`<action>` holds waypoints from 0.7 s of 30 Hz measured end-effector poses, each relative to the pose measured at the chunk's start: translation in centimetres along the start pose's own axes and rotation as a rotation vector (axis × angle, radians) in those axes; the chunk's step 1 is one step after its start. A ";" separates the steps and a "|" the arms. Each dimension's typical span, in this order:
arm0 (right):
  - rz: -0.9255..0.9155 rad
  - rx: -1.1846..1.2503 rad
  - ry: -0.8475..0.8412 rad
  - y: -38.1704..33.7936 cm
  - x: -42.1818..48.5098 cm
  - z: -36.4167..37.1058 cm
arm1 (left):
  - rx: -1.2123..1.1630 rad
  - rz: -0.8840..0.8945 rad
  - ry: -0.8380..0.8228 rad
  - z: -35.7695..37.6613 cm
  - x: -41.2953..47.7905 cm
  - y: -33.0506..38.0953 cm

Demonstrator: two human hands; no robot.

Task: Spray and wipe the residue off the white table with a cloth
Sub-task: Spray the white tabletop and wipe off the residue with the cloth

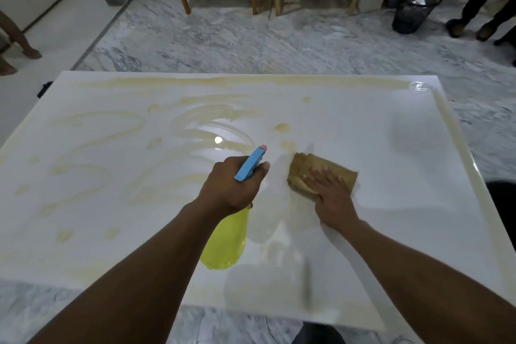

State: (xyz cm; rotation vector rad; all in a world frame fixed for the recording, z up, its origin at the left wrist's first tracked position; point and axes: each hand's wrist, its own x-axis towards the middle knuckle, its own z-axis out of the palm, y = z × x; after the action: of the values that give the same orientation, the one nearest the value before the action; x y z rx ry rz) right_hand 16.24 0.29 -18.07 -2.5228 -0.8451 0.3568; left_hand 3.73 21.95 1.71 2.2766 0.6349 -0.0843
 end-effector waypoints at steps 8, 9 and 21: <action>0.053 0.101 -0.176 -8.5 -15.3 3.2 | -0.045 -0.017 0.019 -1.5 -12.4 -3.7; 0.119 0.188 -0.169 -9.8 -15.6 2.0 | -0.043 -0.014 0.020 -1.9 -13.6 -3.9; 0.373 1.030 -0.554 -7.3 -1.0 -12.6 | -0.083 0.016 0.019 -4.6 -8.0 -3.0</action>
State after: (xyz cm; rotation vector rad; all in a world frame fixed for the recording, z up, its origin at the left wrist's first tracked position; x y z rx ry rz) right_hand 16.54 0.61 -3.50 -1.5754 -0.2074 1.2719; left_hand -5.22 23.57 5.03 2.2046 0.6181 -0.0283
